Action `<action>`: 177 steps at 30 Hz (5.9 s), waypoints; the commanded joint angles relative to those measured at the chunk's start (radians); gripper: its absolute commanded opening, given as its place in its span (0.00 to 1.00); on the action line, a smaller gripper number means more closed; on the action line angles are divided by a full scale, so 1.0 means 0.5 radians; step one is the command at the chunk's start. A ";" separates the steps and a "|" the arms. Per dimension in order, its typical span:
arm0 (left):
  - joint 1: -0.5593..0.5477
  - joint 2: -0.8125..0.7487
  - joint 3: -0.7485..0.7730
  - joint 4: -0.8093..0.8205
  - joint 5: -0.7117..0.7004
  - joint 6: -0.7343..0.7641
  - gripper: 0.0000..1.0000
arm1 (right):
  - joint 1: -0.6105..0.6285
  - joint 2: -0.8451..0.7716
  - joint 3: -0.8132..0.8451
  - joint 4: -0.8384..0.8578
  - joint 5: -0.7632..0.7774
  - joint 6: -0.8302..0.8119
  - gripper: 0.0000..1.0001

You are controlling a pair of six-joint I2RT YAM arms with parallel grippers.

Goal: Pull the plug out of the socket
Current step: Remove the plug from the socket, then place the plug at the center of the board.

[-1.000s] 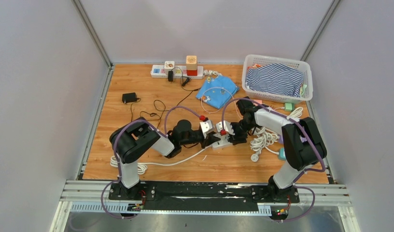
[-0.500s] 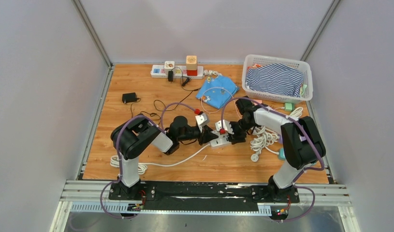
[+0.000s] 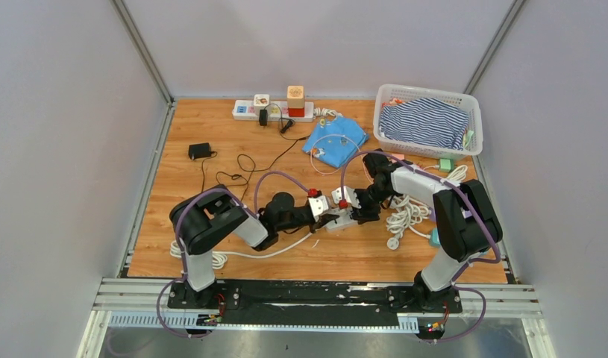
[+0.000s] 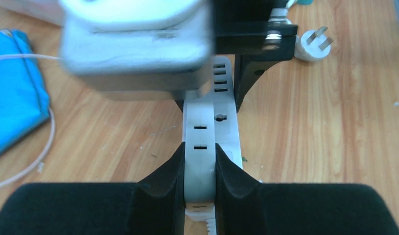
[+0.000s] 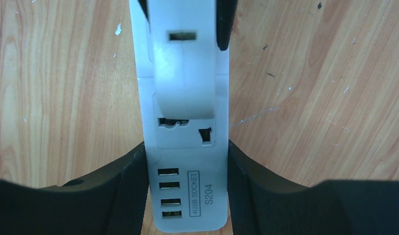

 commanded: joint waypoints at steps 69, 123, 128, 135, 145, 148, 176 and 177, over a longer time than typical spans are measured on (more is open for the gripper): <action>0.183 -1.268 -0.448 -0.628 -0.287 -0.900 0.02 | -0.023 -0.617 0.038 -0.124 -0.151 0.343 1.00; 2.201 -0.804 -0.019 -1.133 -0.488 -2.029 0.00 | -0.022 -1.139 -0.335 -0.058 -0.280 0.661 1.00; 2.279 -0.721 0.029 -1.132 -0.480 -2.069 0.00 | -0.022 -1.140 -0.336 -0.058 -0.280 0.659 1.00; 2.353 -0.597 0.105 -1.134 -0.436 -2.139 0.00 | -0.022 -1.140 -0.335 -0.060 -0.286 0.657 1.00; 2.417 -0.443 0.208 -1.132 -0.370 -2.213 0.08 | -0.021 -1.134 -0.333 -0.065 -0.280 0.653 1.00; 2.426 -0.390 0.230 -1.132 -0.352 -2.228 0.09 | -0.024 -1.133 -0.333 -0.068 -0.278 0.650 1.00; 2.466 -0.316 0.244 -1.135 -0.458 -2.291 0.84 | -0.020 -1.103 -0.327 -0.083 -0.267 0.643 1.00; 2.467 -0.353 0.227 -1.135 -0.486 -2.302 0.98 | -0.019 -1.103 -0.327 -0.083 -0.267 0.644 1.00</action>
